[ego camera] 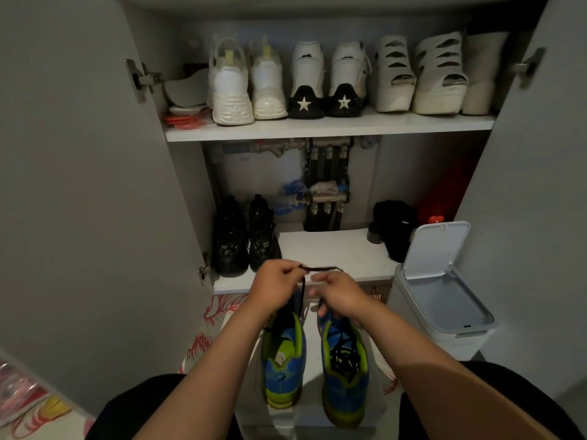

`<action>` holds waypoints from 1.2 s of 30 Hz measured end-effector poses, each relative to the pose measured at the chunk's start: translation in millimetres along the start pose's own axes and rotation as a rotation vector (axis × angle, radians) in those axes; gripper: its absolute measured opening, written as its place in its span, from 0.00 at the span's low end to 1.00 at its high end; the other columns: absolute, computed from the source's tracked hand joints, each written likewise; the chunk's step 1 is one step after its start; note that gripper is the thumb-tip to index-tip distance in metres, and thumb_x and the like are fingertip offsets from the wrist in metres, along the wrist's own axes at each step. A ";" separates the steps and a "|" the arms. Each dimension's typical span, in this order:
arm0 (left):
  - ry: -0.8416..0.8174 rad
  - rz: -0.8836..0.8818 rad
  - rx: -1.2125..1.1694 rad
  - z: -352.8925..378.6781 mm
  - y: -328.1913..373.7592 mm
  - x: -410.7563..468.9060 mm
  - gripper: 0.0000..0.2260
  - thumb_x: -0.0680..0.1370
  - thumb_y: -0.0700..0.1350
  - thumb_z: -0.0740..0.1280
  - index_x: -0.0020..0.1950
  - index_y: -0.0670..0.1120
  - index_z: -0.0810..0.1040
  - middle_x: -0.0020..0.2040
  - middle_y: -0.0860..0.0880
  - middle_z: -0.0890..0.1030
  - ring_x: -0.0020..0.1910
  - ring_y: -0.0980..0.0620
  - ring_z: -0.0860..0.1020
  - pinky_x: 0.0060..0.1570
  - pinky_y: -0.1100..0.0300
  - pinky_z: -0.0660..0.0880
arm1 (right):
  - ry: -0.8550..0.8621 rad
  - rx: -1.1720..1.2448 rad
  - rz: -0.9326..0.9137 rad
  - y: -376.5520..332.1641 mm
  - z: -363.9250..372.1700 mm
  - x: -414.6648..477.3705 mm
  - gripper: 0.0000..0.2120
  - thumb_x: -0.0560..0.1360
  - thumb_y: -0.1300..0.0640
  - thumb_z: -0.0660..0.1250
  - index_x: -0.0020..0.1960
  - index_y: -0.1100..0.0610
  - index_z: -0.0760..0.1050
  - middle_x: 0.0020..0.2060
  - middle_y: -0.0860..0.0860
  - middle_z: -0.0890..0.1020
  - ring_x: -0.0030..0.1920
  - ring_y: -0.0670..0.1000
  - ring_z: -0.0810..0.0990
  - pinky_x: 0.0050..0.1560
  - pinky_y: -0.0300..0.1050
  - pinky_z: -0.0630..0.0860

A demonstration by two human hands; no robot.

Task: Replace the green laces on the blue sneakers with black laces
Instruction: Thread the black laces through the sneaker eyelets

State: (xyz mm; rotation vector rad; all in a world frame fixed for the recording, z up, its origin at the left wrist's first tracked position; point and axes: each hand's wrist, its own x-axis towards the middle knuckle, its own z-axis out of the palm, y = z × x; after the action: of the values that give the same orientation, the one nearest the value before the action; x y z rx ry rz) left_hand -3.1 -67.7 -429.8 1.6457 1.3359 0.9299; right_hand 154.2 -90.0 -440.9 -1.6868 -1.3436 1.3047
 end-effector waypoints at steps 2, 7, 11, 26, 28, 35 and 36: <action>0.040 -0.002 -0.169 -4.8 8.6 1.2 0.09 0.77 0.43 0.71 0.40 0.53 0.86 0.34 0.52 0.83 0.29 0.57 0.77 0.33 0.64 0.74 | -0.149 -0.113 -0.029 5.3 5.5 -1.7 0.09 0.80 0.61 0.64 0.59 0.60 0.78 0.37 0.58 0.82 0.27 0.51 0.80 0.22 0.38 0.67; 0.009 -0.027 -0.280 -15.3 20.4 -3.7 0.03 0.77 0.44 0.72 0.46 0.51 0.86 0.39 0.52 0.85 0.32 0.57 0.80 0.35 0.68 0.77 | -0.146 -0.135 -0.048 5.8 9.8 0.3 0.14 0.79 0.53 0.67 0.51 0.66 0.77 0.29 0.57 0.81 0.26 0.53 0.81 0.26 0.40 0.73; -0.165 -0.068 -0.176 -24.1 14.7 -5.4 0.05 0.78 0.45 0.70 0.53 0.52 0.84 0.45 0.54 0.85 0.41 0.62 0.82 0.40 0.68 0.77 | -0.072 0.016 -0.066 1.2 9.7 4.1 0.07 0.78 0.57 0.69 0.44 0.60 0.80 0.31 0.52 0.81 0.29 0.55 0.80 0.23 0.38 0.72; -0.294 -0.101 0.287 -9.8 -30.1 3.8 0.13 0.77 0.43 0.68 0.32 0.48 0.80 0.30 0.56 0.78 0.35 0.57 0.76 0.38 0.63 0.73 | 0.120 0.183 -0.106 -13.6 10.2 4.8 0.12 0.82 0.59 0.61 0.45 0.57 0.82 0.37 0.54 0.85 0.26 0.49 0.79 0.23 0.39 0.70; -0.270 -0.128 0.303 -13.2 -33.2 6.6 0.07 0.78 0.41 0.66 0.43 0.48 0.82 0.38 0.55 0.80 0.41 0.55 0.78 0.40 0.63 0.73 | 0.152 0.204 -0.077 -13.0 8.8 5.9 0.13 0.82 0.57 0.60 0.45 0.57 0.81 0.38 0.51 0.85 0.25 0.48 0.79 0.23 0.39 0.70; -0.475 -0.277 0.567 -30.0 -53.7 -1.1 0.06 0.76 0.40 0.64 0.46 0.51 0.72 0.45 0.50 0.76 0.42 0.54 0.76 0.35 0.65 0.71 | 0.104 0.162 0.031 -14.8 8.8 13.3 0.16 0.83 0.49 0.59 0.45 0.58 0.77 0.40 0.55 0.86 0.26 0.52 0.80 0.22 0.38 0.66; -0.504 -0.288 0.566 -30.2 -54.6 -2.5 0.07 0.76 0.40 0.64 0.43 0.52 0.72 0.42 0.51 0.76 0.38 0.56 0.75 0.31 0.66 0.70 | 0.122 0.142 0.037 -15.8 9.5 15.0 0.16 0.83 0.49 0.59 0.44 0.57 0.77 0.39 0.55 0.85 0.26 0.52 0.80 0.22 0.38 0.67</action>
State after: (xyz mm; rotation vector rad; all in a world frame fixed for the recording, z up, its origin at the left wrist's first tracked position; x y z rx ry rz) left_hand -52.2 -59.7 -467.5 1.8590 1.4865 -0.0592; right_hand 139.8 -72.2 -434.7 -1.6720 -1.1281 1.2648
